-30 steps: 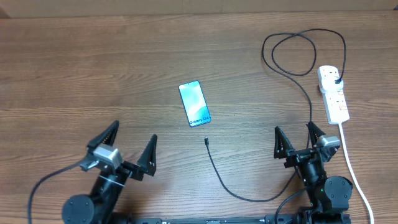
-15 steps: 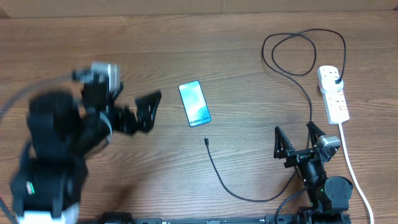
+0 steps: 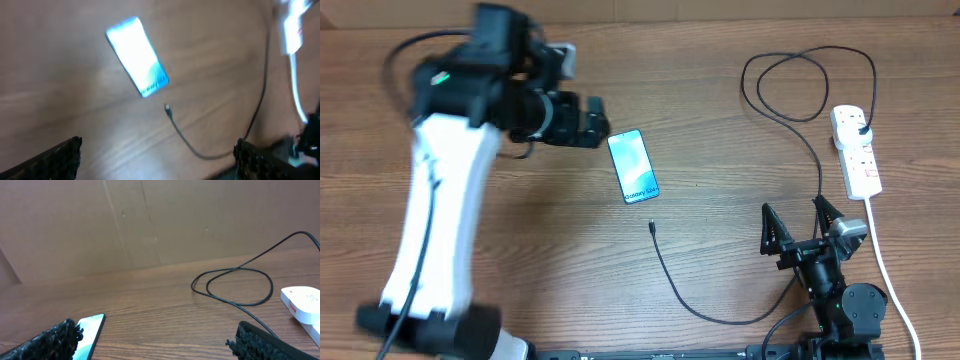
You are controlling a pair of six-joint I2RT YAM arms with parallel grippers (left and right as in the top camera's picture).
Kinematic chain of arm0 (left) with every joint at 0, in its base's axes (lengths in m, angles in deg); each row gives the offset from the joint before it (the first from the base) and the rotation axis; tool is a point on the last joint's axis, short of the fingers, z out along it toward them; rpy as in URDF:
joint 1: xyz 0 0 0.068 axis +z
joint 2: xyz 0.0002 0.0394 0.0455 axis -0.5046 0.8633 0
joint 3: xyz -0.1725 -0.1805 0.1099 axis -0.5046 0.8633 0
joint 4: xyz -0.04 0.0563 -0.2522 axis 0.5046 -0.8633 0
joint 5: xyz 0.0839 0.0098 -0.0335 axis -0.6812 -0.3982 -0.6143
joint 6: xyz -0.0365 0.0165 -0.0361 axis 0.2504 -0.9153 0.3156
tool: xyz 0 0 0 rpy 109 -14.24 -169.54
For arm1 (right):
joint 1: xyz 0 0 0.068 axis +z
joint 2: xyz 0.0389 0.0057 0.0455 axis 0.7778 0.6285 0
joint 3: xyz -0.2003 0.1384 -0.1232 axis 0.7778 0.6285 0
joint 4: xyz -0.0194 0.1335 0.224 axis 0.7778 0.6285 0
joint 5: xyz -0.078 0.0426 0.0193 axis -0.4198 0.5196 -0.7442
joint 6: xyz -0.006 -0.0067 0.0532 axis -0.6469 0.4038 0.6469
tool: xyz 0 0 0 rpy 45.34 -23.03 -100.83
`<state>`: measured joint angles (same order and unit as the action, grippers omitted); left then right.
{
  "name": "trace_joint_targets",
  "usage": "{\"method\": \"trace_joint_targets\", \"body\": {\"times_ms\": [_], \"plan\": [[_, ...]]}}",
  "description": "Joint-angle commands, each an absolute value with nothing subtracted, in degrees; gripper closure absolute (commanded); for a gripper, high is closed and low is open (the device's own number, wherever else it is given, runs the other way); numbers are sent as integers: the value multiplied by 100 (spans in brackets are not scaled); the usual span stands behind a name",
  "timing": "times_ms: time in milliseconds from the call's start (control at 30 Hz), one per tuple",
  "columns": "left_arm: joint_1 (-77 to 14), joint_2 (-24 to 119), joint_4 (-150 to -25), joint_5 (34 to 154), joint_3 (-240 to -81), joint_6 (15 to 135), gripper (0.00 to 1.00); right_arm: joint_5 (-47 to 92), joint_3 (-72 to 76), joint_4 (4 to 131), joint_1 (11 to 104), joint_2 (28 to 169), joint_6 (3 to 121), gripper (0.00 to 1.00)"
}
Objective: Plug charger to phone and switch on socket
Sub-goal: 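Move the left gripper forward over the smartphone's bottom edge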
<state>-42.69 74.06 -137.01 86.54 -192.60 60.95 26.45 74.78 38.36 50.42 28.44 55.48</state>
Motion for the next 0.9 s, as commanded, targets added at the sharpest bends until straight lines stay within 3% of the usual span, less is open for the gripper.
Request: {"method": "trace_joint_targets", "body": {"times_ms": [0,267,367,733,867], "plan": [[-4523,7996,-13771,8641,-19321,6191,0,2608,7537,3803,5072,2796,5542,0],[-4695,9325,-13701,8912,-19319,6305,1,2608,7537,3803,5072,2796,5542,0],[-4695,9692,-13675,8888,-19321,6602,13,2608,7537,3803,5072,2796,5542,0],[-4741,10173,-13419,8033,-19319,7483,96,2608,7537,3803,5072,2796,5542,0],[-4791,10173,-13307,7957,-19319,7514,96,2608,7537,3803,5072,2796,5542,0]]}}
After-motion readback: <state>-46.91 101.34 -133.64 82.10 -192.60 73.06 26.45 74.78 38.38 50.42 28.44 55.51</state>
